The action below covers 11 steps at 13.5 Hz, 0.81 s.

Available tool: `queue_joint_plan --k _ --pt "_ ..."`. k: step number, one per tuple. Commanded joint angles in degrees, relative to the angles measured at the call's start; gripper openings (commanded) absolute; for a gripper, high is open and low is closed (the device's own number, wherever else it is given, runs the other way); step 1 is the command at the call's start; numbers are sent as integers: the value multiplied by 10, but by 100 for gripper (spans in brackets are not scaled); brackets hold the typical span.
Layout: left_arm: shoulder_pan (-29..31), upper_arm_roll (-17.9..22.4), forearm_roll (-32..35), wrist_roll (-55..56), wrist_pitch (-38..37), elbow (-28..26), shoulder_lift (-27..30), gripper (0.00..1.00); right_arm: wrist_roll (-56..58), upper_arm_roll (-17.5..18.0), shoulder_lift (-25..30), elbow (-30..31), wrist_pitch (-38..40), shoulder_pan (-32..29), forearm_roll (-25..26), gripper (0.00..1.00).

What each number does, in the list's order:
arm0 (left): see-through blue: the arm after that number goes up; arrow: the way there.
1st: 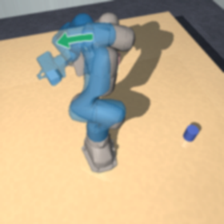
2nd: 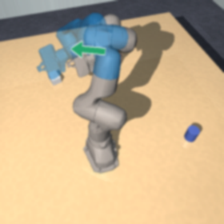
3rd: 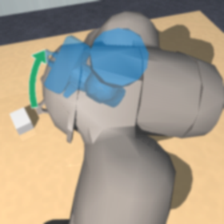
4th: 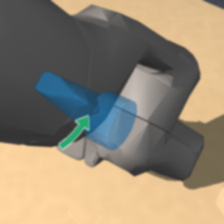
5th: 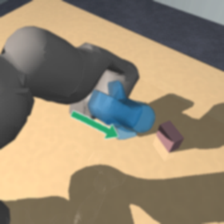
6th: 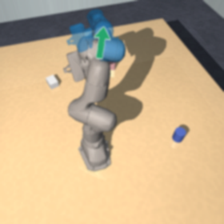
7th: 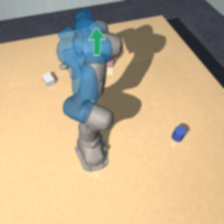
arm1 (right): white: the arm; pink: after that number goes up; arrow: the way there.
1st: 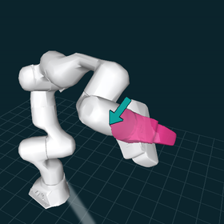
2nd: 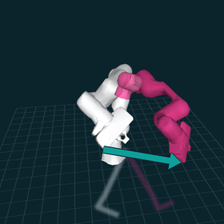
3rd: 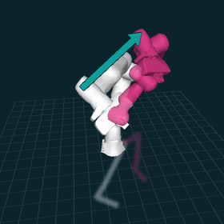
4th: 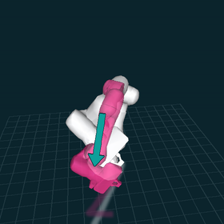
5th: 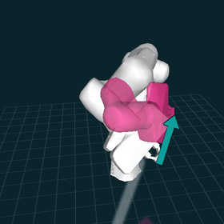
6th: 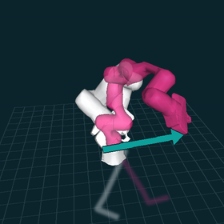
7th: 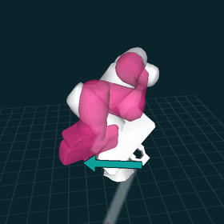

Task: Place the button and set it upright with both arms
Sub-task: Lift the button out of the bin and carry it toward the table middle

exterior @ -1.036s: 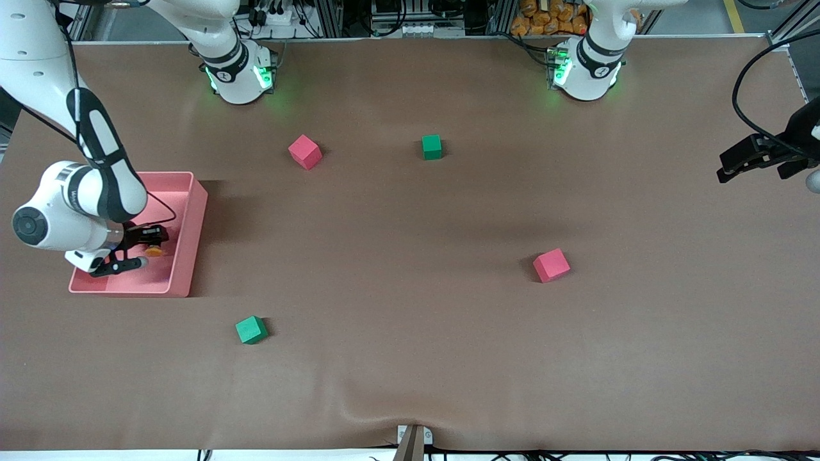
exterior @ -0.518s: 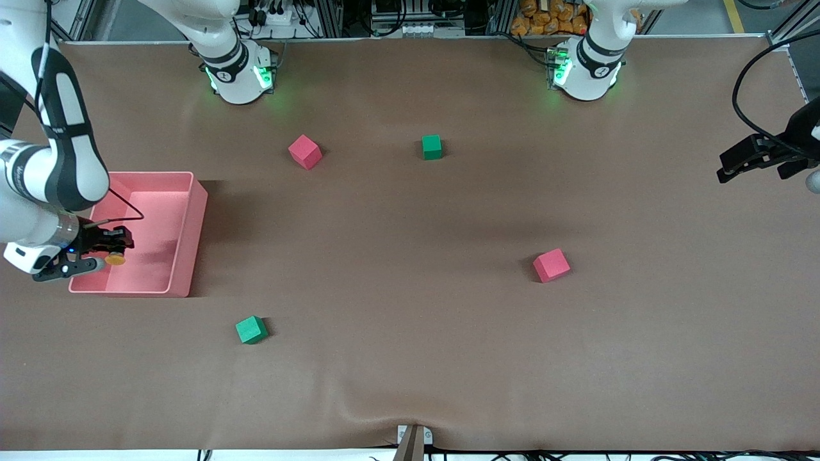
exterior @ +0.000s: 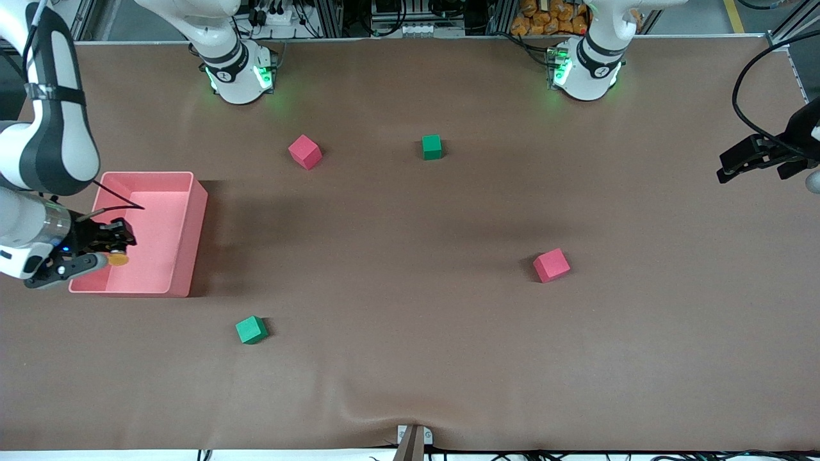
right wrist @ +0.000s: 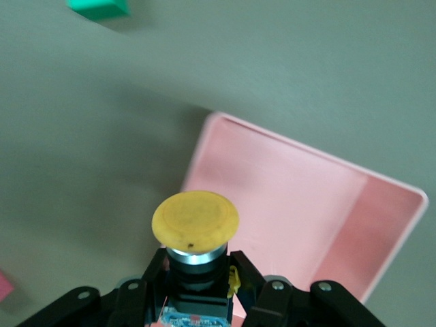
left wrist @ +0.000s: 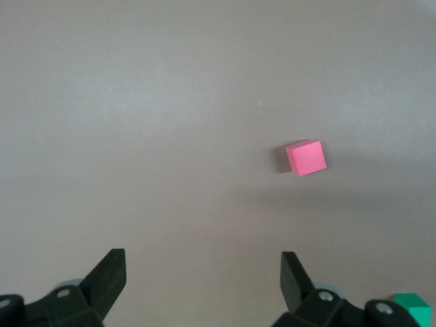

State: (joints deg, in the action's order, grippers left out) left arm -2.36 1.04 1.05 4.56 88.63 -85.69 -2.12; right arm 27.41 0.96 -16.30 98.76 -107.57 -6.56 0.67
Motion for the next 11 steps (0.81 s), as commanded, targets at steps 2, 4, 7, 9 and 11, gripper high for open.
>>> queue_joint_plan --k 2,4,7,9,11 --pt "5 -2 4 -15 -1 4 -2 100 -44 -1 -20 -12 9 58 -45 0" --pt "5 -2 4 -14 -1 3 -2 100 -80 -1 -36 -14 6 95 -85 0" --pt "4 -2 4 -15 -1 3 -2 100 -152 -1 -72 -29 5 145 -134 0" --pt "5 -2 4 -14 -1 3 -2 100 -198 -1 -114 -60 4 193 -195 0" --pt "5 -2 4 -15 -1 3 -2 100 -269 -1 -160 -105 4 244 -220 0"
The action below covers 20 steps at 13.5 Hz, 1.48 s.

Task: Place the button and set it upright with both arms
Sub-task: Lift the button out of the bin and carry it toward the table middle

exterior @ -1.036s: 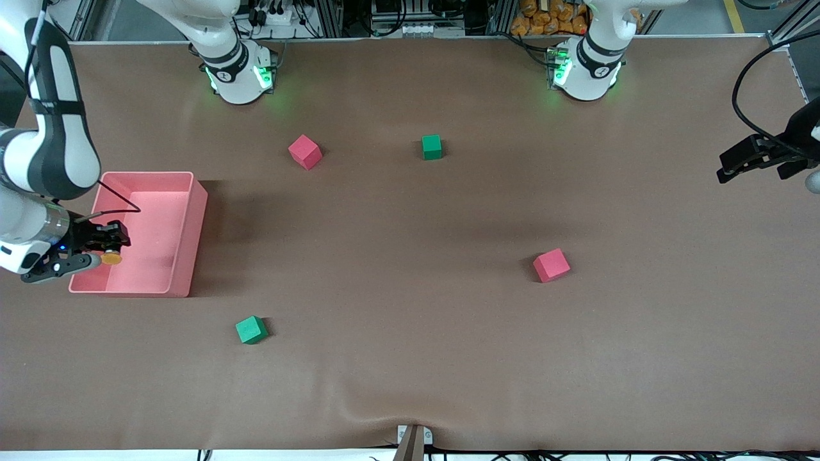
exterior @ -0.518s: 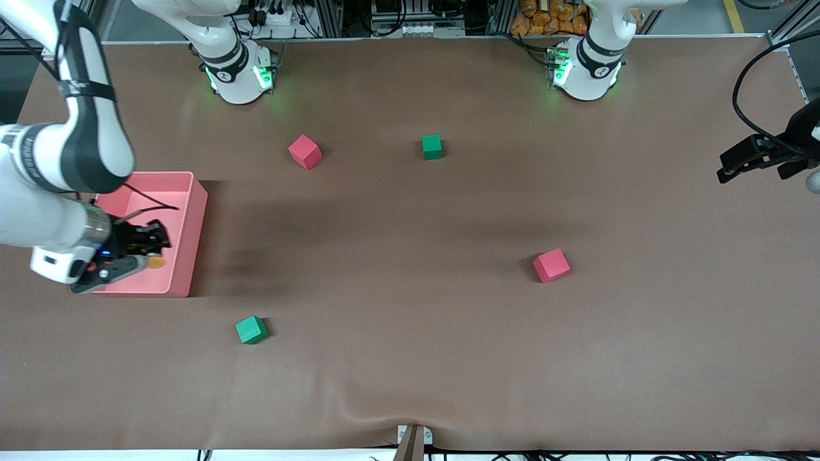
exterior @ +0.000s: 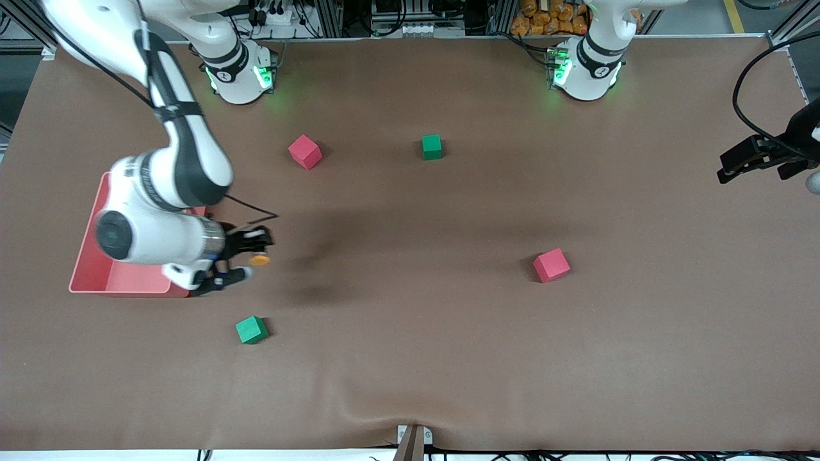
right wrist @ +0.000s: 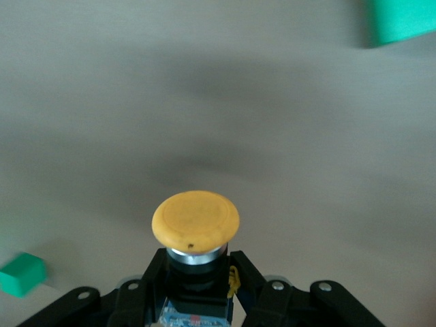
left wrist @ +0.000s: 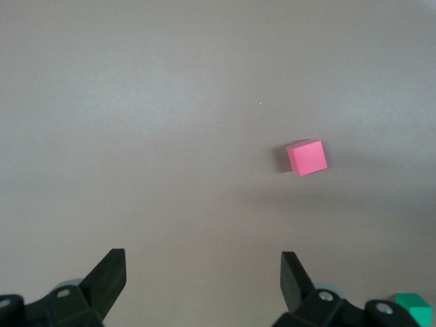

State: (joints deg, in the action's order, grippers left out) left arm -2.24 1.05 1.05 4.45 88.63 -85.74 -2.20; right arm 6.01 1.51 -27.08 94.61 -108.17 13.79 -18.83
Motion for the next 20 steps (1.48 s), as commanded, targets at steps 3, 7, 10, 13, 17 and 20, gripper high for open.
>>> queue_joint_plan --k 3,7,10,13,17,20 --pt "4 -2 4 -14 -2 3 -1 100 -119 -6 -106 -108 -22 98 -24 0" --pt "4 -3 4 -14 -2 3 -1 100 -214 -7 -158 -127 -103 156 -23 0" --pt "4 -3 4 -14 -2 3 -1 100 -252 -7 -213 -168 -147 180 -22 0" --pt "3 -3 4 -14 -2 3 -6 100 -246 -8 -237 -177 -147 172 -19 0" --pt "3 -3 4 -15 -2 3 -7 100 -246 -8 -249 -178 -149 169 -17 0" --pt "3 -3 4 -15 -2 3 -7 100 -246 -10 -257 -187 -171 169 -17 15"
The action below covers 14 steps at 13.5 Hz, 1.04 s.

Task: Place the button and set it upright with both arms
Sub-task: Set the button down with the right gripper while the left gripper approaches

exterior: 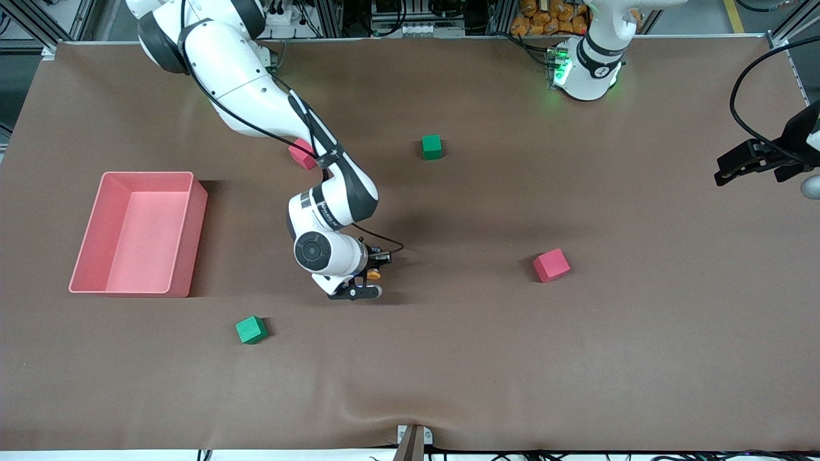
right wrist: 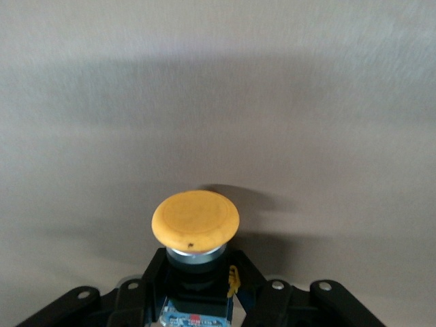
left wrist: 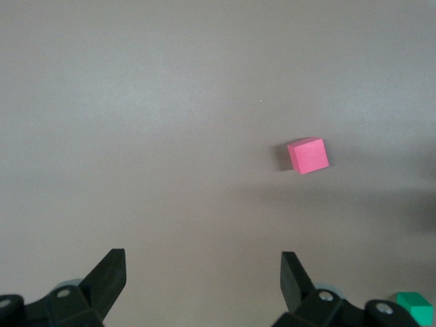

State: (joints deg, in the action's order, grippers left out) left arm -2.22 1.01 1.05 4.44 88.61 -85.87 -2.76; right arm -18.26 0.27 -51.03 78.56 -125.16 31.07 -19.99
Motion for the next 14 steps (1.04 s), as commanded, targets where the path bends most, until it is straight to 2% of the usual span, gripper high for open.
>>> queue_joint_plan --k 1,3,4,10,12,14 --pt "3 -2 4 -15 -2 4 -1 100 -5 3 -19 -26 -2 -1 -5 36" --pt "4 -2 4 -15 -2 4 -2 100 -6 3 -20 -25 -2 0 -4 88" --pt "4 -2 3 -15 -2 3 -2 100 -5 2 -19 -25 -2 2 -1 100" --pt "-6 -3 -21 -5 -2 6 -12 100 -9 2 23 -19 15 -4 13 100" --pt "-9 -4 -22 -3 0 8 -15 100 -9 -7 61 -19 71 -8 13 100" --pt "-11 -5 -23 -2 2 9 -15 100 -5 -34 108 -18 140 -10 13 100"
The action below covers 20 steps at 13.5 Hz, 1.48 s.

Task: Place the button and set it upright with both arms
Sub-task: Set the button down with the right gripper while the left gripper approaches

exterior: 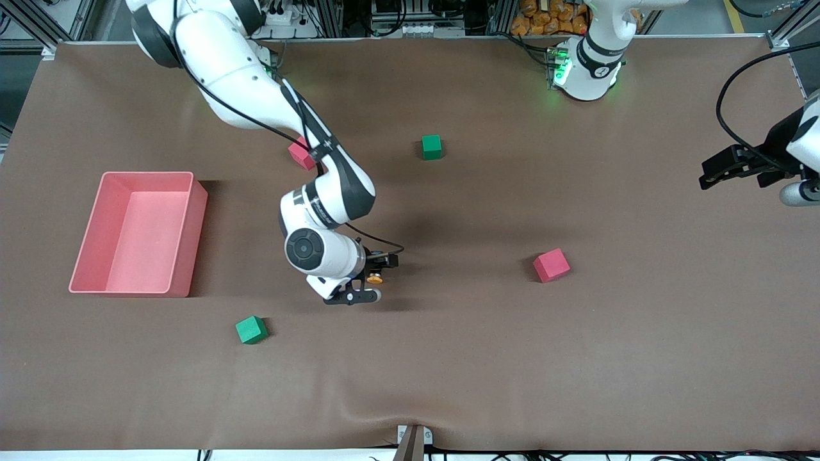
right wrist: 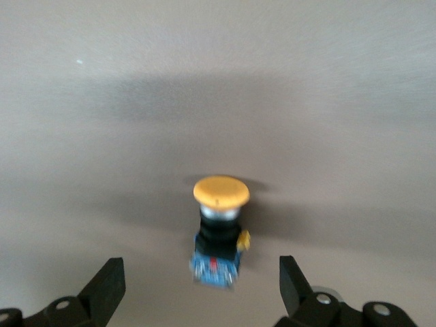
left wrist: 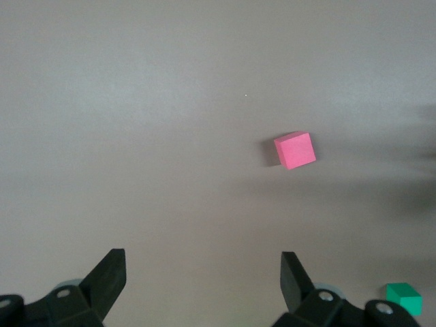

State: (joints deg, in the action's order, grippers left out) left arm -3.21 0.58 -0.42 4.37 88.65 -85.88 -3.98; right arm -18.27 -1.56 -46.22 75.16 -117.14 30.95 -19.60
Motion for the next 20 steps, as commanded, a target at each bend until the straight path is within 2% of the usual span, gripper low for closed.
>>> queue_joint_plan --k 1,3,5,7,9,12,17,20 --pt "-3 0 -22 -2 4 8 -8 100 -2 -36 87 18 91 -9 10 100" --pt "-11 -3 -57 2 18 7 -28 100 0 -55 151 51 104 -9 44 100" --pt "-42 -8 -59 33 36 7 -46 100 3 -55 211 92 105 -16 96 100" --pt "-80 -12 -59 90 55 6 -60 100 4 -55 259 123 125 -36 123 100" --pt "-109 -15 -59 121 80 6 -83 100 24 -56 291 125 165 -58 144 100" --pt "-152 -16 -73 146 109 7 -119 100 59 -57 331 126 214 -102 167 100" --pt "-229 -15 -71 243 197 9 -178 100 150 -51 404 152 255 -211 168 100" --pt "-275 -15 -67 289 275 15 -229 100 172 -45 431 145 287 -258 168 100"
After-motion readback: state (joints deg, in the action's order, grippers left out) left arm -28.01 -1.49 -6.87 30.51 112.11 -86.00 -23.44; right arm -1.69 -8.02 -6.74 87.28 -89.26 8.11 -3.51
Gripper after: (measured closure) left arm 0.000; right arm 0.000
